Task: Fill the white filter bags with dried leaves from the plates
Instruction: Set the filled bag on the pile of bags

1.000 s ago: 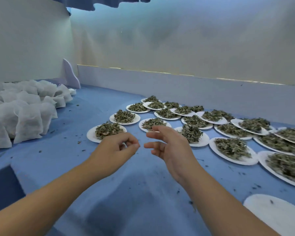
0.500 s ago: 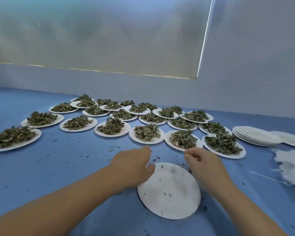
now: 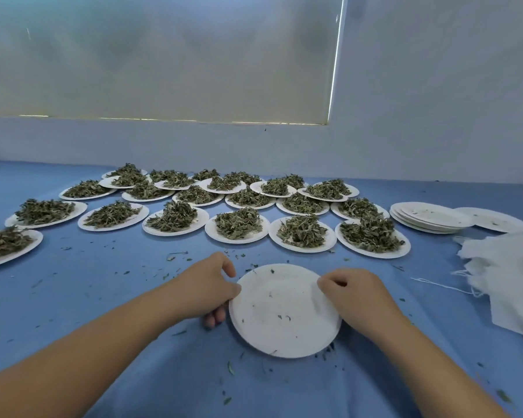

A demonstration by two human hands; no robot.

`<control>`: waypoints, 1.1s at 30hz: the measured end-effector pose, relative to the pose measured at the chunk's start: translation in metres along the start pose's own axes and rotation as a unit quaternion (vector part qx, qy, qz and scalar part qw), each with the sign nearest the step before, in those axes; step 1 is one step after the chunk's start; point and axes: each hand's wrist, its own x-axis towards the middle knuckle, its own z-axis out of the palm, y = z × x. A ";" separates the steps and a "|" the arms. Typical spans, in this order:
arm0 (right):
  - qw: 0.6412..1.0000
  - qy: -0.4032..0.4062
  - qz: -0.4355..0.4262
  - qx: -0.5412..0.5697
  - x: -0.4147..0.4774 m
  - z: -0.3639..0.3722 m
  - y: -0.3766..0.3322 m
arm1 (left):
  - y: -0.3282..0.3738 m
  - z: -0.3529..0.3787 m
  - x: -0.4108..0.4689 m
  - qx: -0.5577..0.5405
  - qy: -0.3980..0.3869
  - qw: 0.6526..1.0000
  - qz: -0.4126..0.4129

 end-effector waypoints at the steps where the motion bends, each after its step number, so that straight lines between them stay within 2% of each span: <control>1: 0.999 0.000 0.013 0.044 0.001 -0.007 0.002 | 0.004 0.001 0.003 -0.049 0.003 0.999 -0.002; 5: 0.975 -0.029 0.080 0.207 0.011 -0.040 0.018 | 0.031 0.013 0.023 -0.165 0.015 0.986 0.014; 11: 0.947 0.021 0.137 0.289 0.038 -0.087 0.049 | 0.085 0.042 0.070 -0.283 0.050 0.956 0.054; 15: 0.921 0.069 0.156 0.349 0.065 -0.121 0.070 | 0.098 0.058 0.096 -0.244 0.076 0.963 0.086; 17: 0.904 0.118 0.160 0.380 0.082 -0.139 0.082 | 0.090 0.067 0.104 -0.220 0.079 0.967 0.103; 21: 0.857 0.215 0.181 0.433 0.127 -0.165 0.108 | 0.070 0.074 0.110 -0.246 0.004 0.965 0.091; 25: 0.817 0.273 0.214 0.460 0.169 -0.169 0.140 | 0.065 0.073 0.115 -0.218 -0.008 0.970 0.104; 29: 0.806 0.318 0.239 0.438 0.193 -0.168 0.160 | 0.061 0.075 0.119 -0.186 -0.015 0.977 0.106; 30: 0.793 0.327 0.248 0.451 0.199 -0.168 0.163 | 0.060 0.076 0.121 -0.187 -0.020 0.976 0.108; 31: 0.783 0.322 0.262 0.463 0.203 -0.169 0.166 | 0.060 0.075 0.122 -0.188 -0.024 0.976 0.109; 33: 0.786 0.313 0.286 0.449 0.206 -0.169 0.167 | 0.060 0.076 0.123 -0.187 -0.028 0.975 0.113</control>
